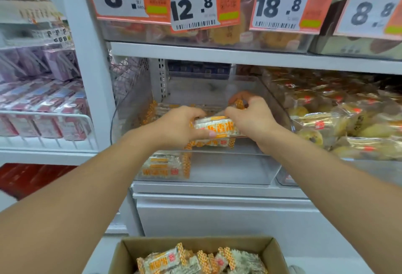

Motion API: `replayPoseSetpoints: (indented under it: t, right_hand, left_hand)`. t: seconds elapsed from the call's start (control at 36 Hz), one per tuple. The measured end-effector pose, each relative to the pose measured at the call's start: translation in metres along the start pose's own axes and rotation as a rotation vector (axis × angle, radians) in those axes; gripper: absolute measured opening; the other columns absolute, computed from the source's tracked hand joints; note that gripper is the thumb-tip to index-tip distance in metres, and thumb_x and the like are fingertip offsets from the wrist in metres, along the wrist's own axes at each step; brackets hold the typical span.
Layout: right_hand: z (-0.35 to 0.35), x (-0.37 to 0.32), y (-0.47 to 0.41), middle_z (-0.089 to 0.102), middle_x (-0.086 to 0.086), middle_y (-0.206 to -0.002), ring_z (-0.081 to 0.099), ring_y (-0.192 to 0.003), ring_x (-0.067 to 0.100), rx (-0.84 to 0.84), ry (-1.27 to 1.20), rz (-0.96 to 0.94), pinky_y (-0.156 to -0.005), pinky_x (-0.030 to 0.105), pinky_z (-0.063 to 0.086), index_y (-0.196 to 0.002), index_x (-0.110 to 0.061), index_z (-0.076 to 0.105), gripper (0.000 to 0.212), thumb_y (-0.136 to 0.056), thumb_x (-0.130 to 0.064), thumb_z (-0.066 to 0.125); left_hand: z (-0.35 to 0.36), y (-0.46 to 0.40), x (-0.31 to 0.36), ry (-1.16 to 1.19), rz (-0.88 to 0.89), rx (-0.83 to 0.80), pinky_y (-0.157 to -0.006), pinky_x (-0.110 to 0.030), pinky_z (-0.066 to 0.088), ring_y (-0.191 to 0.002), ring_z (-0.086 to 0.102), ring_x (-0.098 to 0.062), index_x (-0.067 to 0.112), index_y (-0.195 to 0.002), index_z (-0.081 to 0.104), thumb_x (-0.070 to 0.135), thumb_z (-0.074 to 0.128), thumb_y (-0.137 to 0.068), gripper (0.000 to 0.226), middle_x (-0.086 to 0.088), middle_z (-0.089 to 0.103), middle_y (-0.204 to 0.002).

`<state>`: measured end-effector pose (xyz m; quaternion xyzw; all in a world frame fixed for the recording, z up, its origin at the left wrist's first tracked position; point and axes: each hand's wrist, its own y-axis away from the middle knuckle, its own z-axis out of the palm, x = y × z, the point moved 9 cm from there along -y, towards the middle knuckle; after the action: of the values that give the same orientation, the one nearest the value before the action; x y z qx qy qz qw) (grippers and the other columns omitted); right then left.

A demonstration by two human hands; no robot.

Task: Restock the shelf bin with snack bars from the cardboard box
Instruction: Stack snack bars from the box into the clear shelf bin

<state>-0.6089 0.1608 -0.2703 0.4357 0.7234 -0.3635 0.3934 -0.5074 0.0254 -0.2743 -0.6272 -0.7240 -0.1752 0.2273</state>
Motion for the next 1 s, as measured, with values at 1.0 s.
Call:
replayPoseSetpoints:
  t: [1.0]
  right_hand:
    - [0.019,0.029,0.029,0.055,0.001,-0.128,0.067,-0.100,0.023,-0.574,0.592,0.295,-0.077,0.038,0.063,-0.137,-0.013,0.051,0.090,-0.064,-0.044,0.093]
  left_hand:
    - [0.030,-0.015,-0.029,-0.008,-0.378,-0.032,-0.086,-0.029,0.051,-0.098,0.060,-0.018,0.017,-0.098,0.076,0.034,0.099,-0.052,0.054,0.006,0.068,-0.105]
